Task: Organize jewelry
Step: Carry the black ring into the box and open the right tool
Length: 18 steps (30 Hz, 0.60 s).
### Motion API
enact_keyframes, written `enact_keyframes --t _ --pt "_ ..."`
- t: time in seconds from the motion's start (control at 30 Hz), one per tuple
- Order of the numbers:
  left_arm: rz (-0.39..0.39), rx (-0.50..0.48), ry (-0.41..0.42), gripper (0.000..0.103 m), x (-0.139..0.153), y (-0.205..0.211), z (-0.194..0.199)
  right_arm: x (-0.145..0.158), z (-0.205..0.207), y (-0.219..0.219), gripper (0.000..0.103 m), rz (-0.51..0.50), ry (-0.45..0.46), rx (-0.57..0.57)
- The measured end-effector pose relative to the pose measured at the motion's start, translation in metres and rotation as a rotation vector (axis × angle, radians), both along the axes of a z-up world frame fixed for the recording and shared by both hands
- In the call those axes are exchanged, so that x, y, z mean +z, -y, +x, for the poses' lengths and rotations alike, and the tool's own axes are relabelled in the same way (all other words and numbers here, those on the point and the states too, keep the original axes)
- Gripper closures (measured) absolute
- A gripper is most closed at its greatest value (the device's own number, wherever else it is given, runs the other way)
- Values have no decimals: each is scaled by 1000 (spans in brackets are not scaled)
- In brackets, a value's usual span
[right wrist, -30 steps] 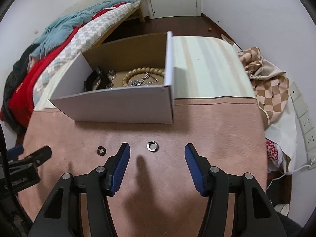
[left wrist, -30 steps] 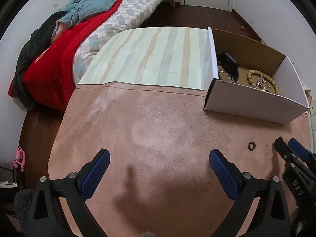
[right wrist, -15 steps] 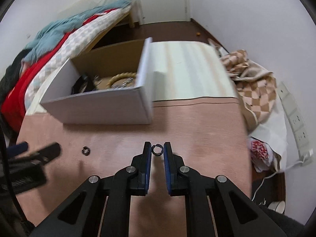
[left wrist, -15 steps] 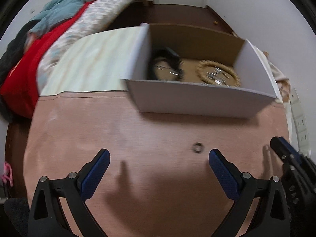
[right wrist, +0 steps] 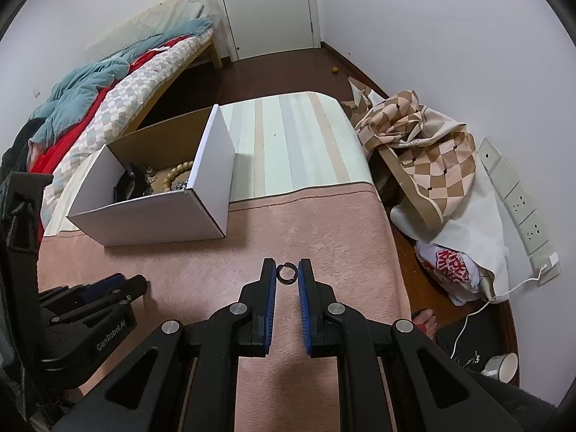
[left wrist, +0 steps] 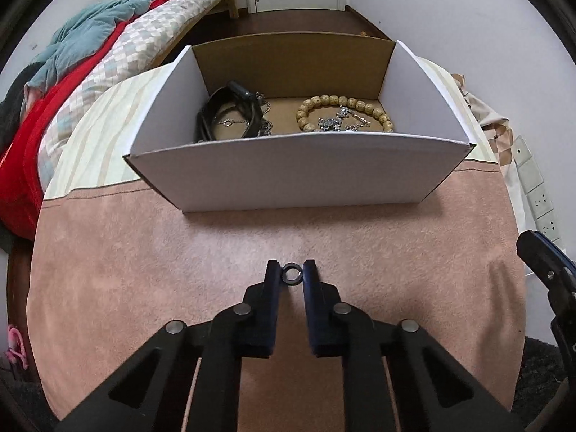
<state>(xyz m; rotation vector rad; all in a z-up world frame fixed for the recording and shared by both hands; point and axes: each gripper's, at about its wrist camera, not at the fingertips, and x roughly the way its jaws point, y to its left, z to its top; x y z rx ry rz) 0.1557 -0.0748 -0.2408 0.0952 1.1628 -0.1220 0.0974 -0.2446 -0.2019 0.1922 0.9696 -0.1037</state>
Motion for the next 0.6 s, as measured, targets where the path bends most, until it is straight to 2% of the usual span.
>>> enact_keyframes --t 0.23,0.37,0.6 --pt "-8 -4 36 93 11 -3 -3 8 -4 -4 90 8 20 2" --pt "-37 -8 74 93 34 -9 -6 21 -3 -8 90 25 46 12" --pt "-132 -14 143 93 101 -28 13 59 17 -22 90 95 110 66"
